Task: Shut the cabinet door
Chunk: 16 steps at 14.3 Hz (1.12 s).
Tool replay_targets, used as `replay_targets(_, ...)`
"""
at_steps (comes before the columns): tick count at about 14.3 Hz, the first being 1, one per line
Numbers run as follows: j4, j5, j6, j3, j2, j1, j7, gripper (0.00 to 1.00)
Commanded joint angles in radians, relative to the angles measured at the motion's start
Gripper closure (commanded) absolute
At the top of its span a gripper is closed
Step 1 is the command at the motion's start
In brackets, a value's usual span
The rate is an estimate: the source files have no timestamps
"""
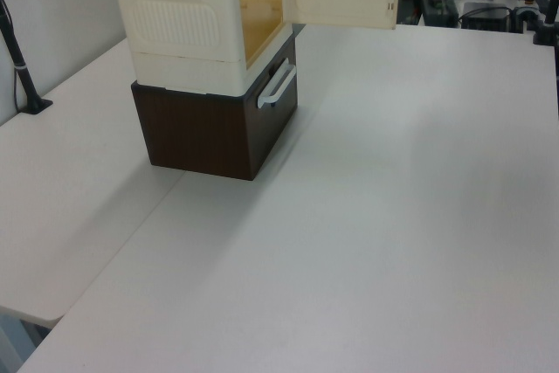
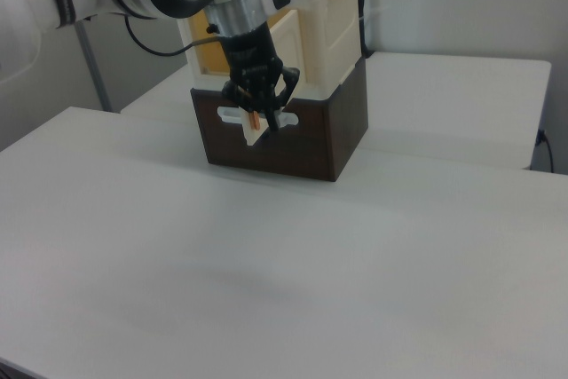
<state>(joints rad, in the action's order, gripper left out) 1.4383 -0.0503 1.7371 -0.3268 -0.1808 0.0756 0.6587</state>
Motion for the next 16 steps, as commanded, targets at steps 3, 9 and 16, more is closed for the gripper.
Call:
replay_targets(3,0.002,0.004,0.094,0.009,0.006,0.053,0.099,0.95)
replay_targets(9,-0.003,0.02,0.225,0.009,-0.045,0.176,0.021,0.94)
replay_targets(16,-0.004,0.02,0.363,0.008,-0.106,0.329,-0.313,0.94)
